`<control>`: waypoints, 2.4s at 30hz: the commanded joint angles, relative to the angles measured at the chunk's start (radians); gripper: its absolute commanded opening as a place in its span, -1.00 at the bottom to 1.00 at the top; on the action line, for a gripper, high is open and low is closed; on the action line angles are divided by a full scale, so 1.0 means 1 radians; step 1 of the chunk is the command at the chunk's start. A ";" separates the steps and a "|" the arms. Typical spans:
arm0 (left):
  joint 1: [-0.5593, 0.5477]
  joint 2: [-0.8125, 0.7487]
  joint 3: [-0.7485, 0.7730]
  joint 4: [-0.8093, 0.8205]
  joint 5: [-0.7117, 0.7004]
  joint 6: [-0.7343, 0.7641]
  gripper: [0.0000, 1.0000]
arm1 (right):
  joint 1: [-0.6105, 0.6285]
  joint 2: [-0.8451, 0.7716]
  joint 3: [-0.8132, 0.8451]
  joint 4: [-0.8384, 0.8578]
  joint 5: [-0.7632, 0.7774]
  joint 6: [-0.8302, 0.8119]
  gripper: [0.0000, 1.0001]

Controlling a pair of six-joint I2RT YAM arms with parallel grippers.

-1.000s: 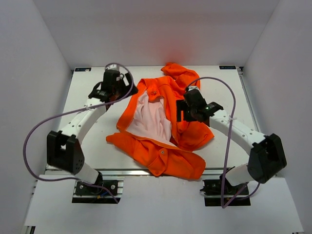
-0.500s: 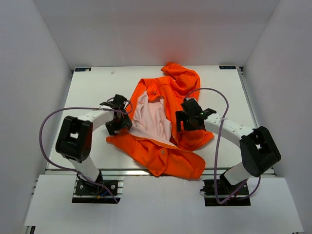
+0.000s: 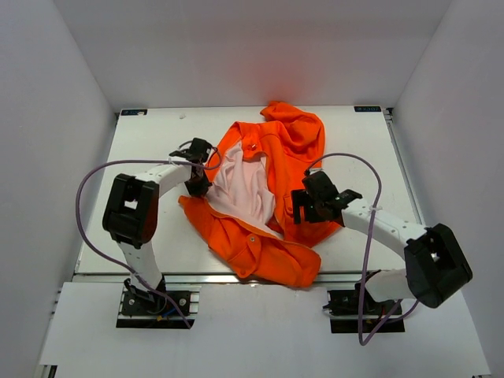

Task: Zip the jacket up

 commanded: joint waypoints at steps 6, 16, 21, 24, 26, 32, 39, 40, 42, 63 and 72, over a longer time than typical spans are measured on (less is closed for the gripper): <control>0.000 -0.082 0.187 0.043 -0.157 0.097 -1.00 | -0.002 -0.083 0.010 0.012 0.011 -0.023 0.75; 0.000 0.460 1.114 0.004 -0.264 0.265 -1.00 | -0.002 -0.111 0.013 0.023 -0.071 -0.046 0.76; -0.002 0.454 1.041 0.144 -0.082 0.275 0.96 | 0.000 -0.099 0.001 0.031 -0.109 -0.046 0.76; 0.000 0.317 0.821 0.269 -0.069 0.276 0.96 | 0.000 -0.088 0.001 0.034 -0.108 -0.059 0.76; 0.000 0.289 0.821 0.208 -0.065 0.281 0.96 | 0.000 -0.074 0.013 0.038 -0.112 -0.073 0.76; 0.000 0.108 0.653 0.043 -0.088 0.255 0.96 | 0.000 0.004 0.059 0.061 -0.097 -0.049 0.76; 0.000 -0.142 0.220 0.187 -0.040 0.305 0.96 | 0.000 0.081 0.056 0.058 -0.147 0.000 0.72; 0.000 -0.136 0.201 0.183 -0.054 0.313 0.96 | -0.002 0.073 0.048 0.063 -0.154 0.003 0.72; 0.000 -0.113 0.216 0.134 -0.068 0.333 0.96 | 0.000 0.063 0.035 0.063 -0.152 0.006 0.72; -0.137 -0.097 0.524 -0.167 -0.097 0.273 -1.00 | 0.000 -0.035 -0.099 0.104 -0.177 -0.020 0.70; -0.312 0.144 0.673 -0.144 0.079 0.200 -0.93 | 0.000 -0.166 -0.133 0.089 -0.146 -0.009 0.73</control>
